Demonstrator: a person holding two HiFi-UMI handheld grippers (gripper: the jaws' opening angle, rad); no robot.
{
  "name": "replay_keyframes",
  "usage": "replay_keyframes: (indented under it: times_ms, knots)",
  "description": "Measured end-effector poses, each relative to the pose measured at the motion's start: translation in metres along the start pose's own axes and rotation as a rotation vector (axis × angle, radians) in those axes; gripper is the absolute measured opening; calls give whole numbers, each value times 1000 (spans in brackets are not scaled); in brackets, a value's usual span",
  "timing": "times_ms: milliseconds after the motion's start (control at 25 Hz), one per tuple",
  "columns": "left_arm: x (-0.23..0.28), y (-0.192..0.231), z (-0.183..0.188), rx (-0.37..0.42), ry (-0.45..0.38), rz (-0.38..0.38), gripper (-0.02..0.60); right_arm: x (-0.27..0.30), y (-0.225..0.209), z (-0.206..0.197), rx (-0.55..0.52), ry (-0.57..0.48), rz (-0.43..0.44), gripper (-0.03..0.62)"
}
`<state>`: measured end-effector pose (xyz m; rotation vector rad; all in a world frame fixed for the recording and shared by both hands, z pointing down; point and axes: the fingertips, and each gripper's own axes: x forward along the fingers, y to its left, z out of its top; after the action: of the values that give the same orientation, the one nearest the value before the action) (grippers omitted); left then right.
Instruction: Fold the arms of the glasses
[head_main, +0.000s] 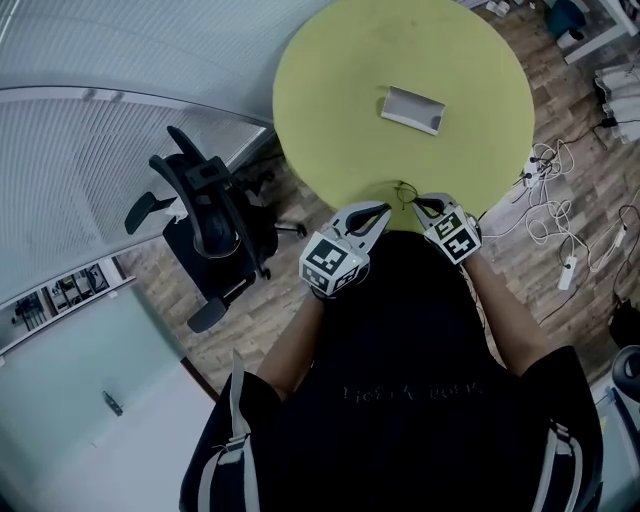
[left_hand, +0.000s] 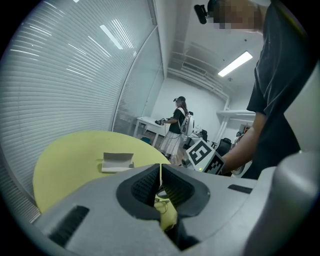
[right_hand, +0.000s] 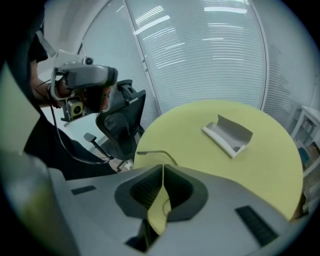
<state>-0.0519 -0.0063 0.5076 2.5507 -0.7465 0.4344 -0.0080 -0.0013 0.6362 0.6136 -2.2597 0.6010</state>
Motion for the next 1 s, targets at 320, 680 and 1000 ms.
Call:
replay_keyframes:
  times_ms: [320, 680, 1000]
  knots:
    - [1, 6, 5, 14, -13, 0, 20, -23, 20, 14, -29, -6, 2, 33]
    - [-6, 16, 4, -1, -23, 28, 20, -21, 39, 20, -15, 4, 37, 34]
    - [-14, 18, -2, -17, -21, 50, 20, -12, 31, 28, -13, 39, -15, 35]
